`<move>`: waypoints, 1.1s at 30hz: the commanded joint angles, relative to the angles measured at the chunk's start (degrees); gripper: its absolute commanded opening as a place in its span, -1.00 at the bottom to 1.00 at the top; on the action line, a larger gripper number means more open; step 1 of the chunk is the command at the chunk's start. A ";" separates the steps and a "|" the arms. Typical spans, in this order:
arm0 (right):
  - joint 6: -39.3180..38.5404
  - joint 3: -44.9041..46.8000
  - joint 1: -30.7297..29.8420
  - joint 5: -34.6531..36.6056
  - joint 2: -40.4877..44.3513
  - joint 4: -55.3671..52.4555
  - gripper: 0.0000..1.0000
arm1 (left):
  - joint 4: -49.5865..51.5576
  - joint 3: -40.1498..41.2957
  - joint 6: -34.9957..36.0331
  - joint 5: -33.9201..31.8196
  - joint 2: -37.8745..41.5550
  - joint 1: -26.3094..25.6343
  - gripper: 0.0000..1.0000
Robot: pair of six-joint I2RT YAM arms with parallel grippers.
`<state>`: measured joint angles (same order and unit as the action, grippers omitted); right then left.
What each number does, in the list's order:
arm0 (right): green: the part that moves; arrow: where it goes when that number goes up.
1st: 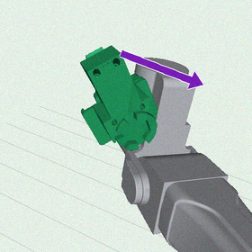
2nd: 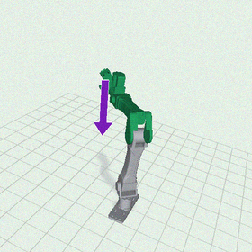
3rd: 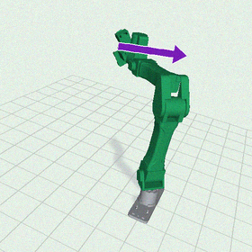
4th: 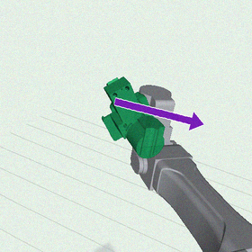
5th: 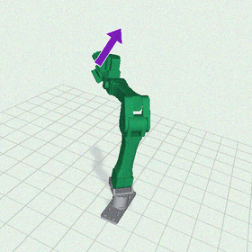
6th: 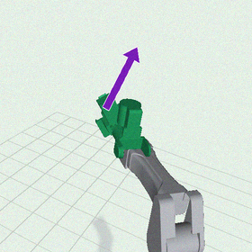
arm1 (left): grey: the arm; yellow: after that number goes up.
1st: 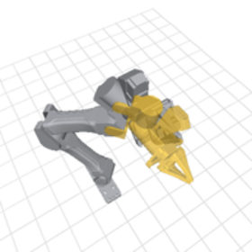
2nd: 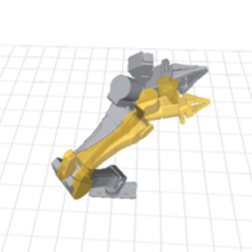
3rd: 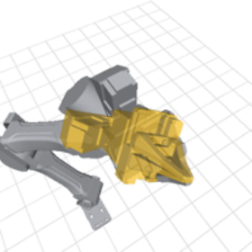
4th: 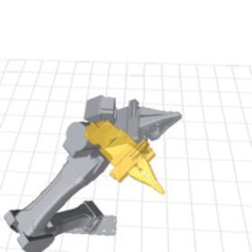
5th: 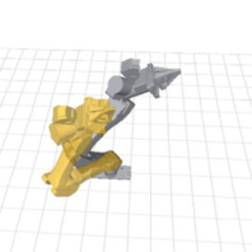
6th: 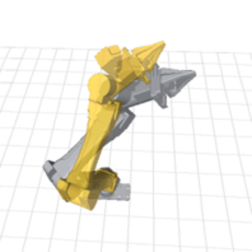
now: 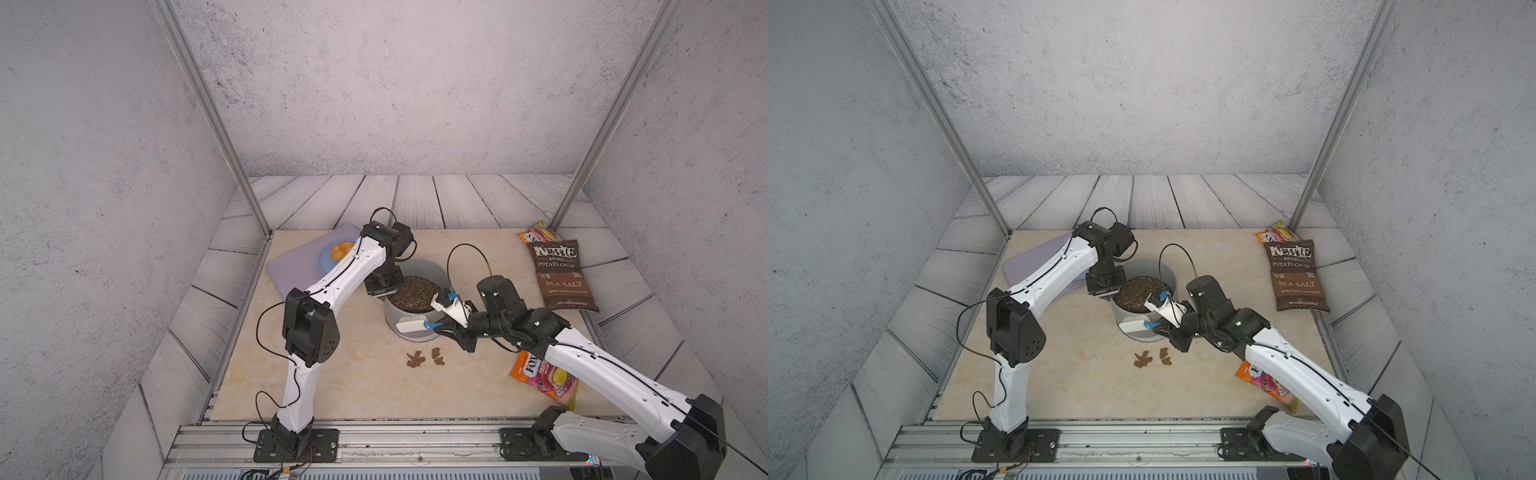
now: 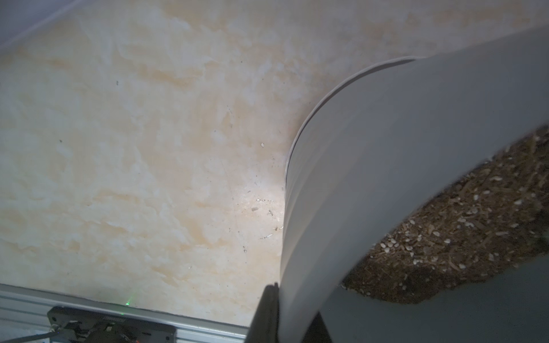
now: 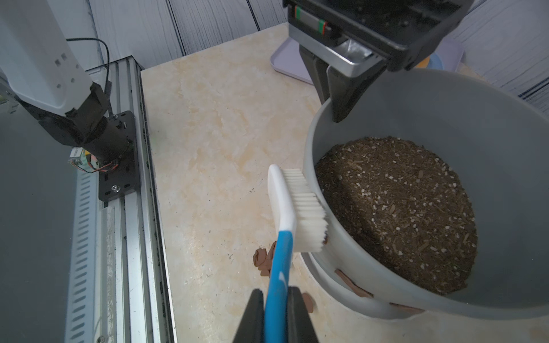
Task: Scrub the dried mud off the ceramic pot
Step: Rotate the pot on the tray.
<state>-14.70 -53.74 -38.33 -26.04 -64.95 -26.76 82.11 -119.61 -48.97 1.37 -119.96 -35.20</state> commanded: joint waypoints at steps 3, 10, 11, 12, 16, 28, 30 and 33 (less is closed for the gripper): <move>-0.76 -1.14 2.11 6.99 -1.46 1.55 -1.00 | -0.21 -0.01 9.13 -3.01 -2.21 0.04 -1.00; -0.12 -0.96 2.82 7.39 -2.63 -0.21 -1.00 | 0.21 0.60 14.67 -4.53 -2.29 0.13 -1.00; 0.04 -0.67 2.84 7.41 -2.64 -0.65 -1.00 | 0.09 0.54 14.83 -4.60 -2.36 0.20 -1.00; 0.22 -0.34 2.82 7.29 -2.64 -1.15 -1.00 | 0.05 0.46 14.94 -4.69 -2.44 0.22 -1.00; 1.07 0.92 2.82 5.67 -2.09 -3.33 -1.00 | -0.55 0.45 15.13 -4.36 -2.72 0.26 -1.00; 5.82 7.32 0.82 -0.48 4.11 -2.39 -1.00 | -1.50 1.09 17.02 -4.63 -3.23 0.74 -1.00; 6.61 8.00 -0.98 -1.81 5.43 -2.31 -1.00 | -1.68 0.92 17.23 -4.74 -3.42 0.83 -1.00; 7.93 9.08 -3.73 -3.69 6.82 -1.94 -1.00 | -1.78 0.50 17.87 -5.09 -3.83 1.01 -1.00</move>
<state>-8.93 -45.12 -40.10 -27.05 -60.16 -29.15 77.87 -119.77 -34.63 -1.76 -120.31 -34.76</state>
